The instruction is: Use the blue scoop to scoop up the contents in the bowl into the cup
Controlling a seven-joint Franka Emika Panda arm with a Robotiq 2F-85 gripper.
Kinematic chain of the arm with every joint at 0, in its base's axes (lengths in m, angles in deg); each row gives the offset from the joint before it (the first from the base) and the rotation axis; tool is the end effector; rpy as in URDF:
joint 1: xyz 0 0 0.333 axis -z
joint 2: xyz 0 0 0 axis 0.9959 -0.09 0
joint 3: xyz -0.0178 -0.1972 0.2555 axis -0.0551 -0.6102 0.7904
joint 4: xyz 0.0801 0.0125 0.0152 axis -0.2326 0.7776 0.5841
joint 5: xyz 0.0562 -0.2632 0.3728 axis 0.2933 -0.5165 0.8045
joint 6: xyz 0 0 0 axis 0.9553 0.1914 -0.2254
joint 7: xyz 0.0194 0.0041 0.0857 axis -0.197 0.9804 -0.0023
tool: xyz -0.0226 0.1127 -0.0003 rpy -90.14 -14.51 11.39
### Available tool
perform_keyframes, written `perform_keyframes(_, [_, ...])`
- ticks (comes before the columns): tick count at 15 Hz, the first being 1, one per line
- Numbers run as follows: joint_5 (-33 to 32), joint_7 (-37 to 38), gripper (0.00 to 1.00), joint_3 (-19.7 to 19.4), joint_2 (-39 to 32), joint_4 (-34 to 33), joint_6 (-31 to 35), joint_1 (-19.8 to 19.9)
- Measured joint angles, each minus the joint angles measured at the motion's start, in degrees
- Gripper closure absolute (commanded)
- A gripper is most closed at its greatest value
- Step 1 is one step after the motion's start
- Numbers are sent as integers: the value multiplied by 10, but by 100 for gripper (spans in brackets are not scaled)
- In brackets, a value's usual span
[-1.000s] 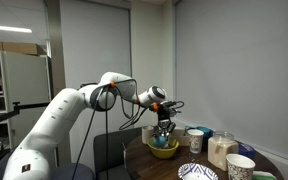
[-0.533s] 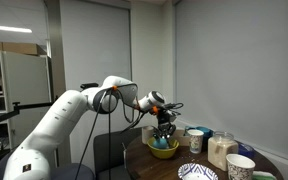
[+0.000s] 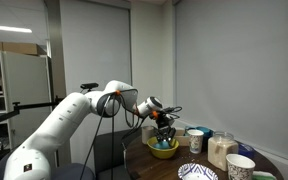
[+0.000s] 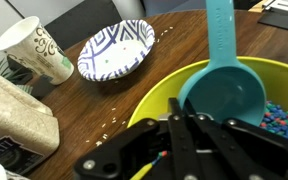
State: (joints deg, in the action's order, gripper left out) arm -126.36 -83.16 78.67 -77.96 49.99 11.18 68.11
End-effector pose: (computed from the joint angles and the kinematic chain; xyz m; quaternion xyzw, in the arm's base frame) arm 0.7113 0.1670 0.3366 0.8011 0.3124 -0.3401 0.3807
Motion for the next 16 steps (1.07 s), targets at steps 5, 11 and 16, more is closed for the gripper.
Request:
perform_keyframes(5, [5,-13,99,11,-1,-9,37,3])
perform_keyframes(11, [38,-69,99,24,-1,-24,65,13])
perform_keyframes(16, [97,-122,99,30,-1,-47,81,27])
